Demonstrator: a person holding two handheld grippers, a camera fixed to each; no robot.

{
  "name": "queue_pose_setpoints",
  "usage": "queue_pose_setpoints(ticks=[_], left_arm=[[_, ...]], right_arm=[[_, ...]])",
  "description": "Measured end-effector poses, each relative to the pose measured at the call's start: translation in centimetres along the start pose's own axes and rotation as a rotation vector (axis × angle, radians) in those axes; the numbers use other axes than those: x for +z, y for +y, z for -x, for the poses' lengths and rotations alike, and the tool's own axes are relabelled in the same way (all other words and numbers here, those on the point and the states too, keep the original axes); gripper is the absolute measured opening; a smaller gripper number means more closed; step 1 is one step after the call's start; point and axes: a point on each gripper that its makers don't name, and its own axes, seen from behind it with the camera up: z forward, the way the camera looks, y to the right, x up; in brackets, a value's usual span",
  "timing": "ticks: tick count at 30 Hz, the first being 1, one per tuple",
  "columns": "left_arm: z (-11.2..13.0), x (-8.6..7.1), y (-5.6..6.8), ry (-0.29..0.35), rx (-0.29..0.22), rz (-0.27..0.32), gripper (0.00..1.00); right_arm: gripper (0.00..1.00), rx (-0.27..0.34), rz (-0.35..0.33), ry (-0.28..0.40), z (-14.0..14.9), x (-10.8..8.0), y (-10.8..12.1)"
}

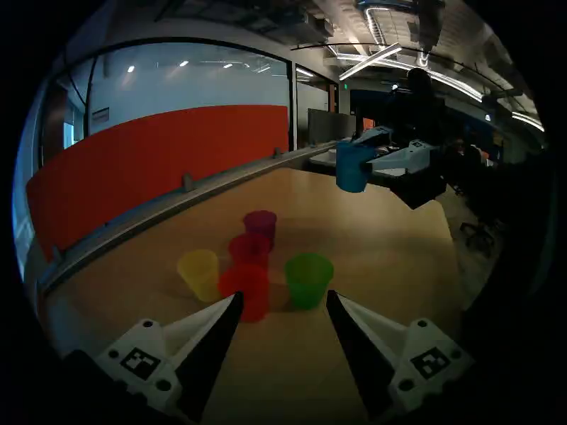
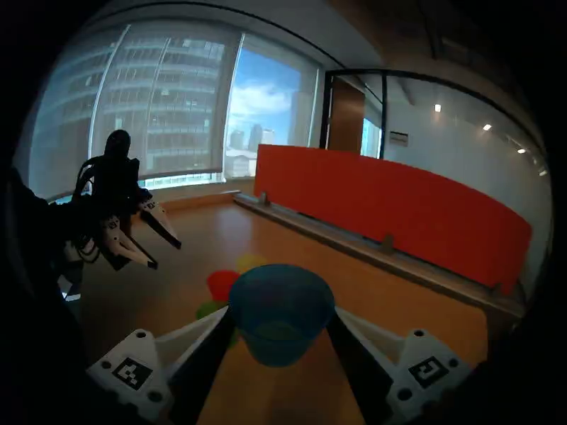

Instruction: Pour water

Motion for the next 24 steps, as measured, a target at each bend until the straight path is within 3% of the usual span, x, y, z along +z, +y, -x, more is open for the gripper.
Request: queue_pose_setpoints(ticks=[15, 24], left_arm=[[0.1, 0.2, 0.3, 0.002, -0.001, 0.003, 0.86], [0.2, 0.1, 0.5, -0.001, -0.004, 0.004, 0.86]], right_arm=[[0.89, 0.013, 0.023, 0.152, -4.4, -2.0, 0.4], [0.89, 0.003, 0.015, 0.182, -5.3, -2.6, 0.1]])
